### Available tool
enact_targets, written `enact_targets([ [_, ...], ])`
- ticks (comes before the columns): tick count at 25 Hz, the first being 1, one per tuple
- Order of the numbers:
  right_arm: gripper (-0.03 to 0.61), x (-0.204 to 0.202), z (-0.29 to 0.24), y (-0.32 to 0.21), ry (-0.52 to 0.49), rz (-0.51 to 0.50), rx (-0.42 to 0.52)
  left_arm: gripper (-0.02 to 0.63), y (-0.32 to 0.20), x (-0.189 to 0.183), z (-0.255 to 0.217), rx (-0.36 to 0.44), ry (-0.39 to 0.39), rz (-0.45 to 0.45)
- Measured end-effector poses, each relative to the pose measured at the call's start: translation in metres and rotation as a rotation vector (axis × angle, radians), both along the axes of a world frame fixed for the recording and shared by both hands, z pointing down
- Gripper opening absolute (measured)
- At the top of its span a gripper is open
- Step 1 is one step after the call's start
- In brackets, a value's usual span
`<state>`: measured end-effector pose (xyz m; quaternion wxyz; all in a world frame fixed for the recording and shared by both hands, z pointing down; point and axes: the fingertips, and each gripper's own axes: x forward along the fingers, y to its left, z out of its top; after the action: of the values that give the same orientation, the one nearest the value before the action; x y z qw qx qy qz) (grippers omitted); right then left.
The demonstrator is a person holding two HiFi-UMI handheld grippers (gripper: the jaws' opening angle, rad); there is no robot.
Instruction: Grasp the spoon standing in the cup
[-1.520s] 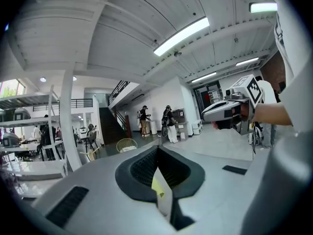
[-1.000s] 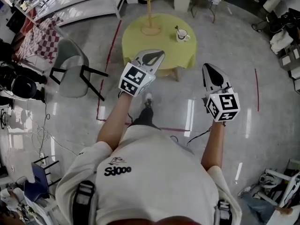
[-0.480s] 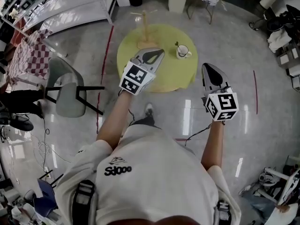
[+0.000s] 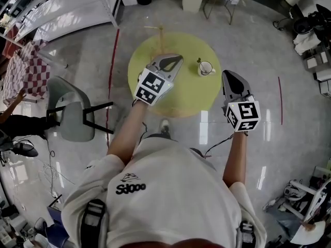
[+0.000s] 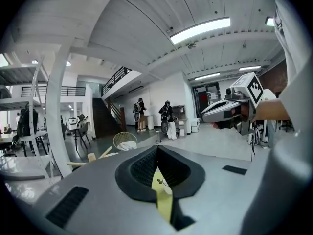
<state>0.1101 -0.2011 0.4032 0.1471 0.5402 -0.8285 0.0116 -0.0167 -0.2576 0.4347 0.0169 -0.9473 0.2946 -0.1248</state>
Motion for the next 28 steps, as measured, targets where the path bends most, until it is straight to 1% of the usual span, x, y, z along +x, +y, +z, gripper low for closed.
enact_targets([
  [3, 0.014, -0.001, 0.016, -0.017, 0.016, -0.005, -0.043, 0.026, -0.016, 0.002, 0.013, -0.015, -0.001, 0.01],
  [6, 0.072, 0.004, 0.037, -0.028, 0.037, -0.041, -0.095, 0.026, -0.025, 0.014, 0.026, -0.047, -0.008, 0.005],
  [9, 0.109, 0.009, 0.056, -0.041, 0.065, -0.092, -0.143, 0.026, -0.031, 0.025, 0.039, -0.074, -0.022, -0.007],
  [15, 0.175, 0.006, 0.095, -0.093, 0.095, -0.211, -0.236, 0.026, -0.069, 0.022, 0.063, -0.136, -0.038, -0.1],
  [19, 0.218, 0.009, 0.127, -0.127, 0.118, -0.3, -0.311, 0.026, -0.085, 0.021, 0.081, -0.19, -0.068, -0.167],
  [24, 0.224, 0.016, 0.181, -0.16, 0.189, -0.392, -0.391, 0.026, -0.101, 0.022, 0.113, -0.258, -0.088, -0.25],
  [28, 0.224, 0.018, 0.224, -0.182, 0.228, -0.441, -0.46, 0.026, -0.111, 0.022, 0.136, -0.299, -0.103, -0.295],
])
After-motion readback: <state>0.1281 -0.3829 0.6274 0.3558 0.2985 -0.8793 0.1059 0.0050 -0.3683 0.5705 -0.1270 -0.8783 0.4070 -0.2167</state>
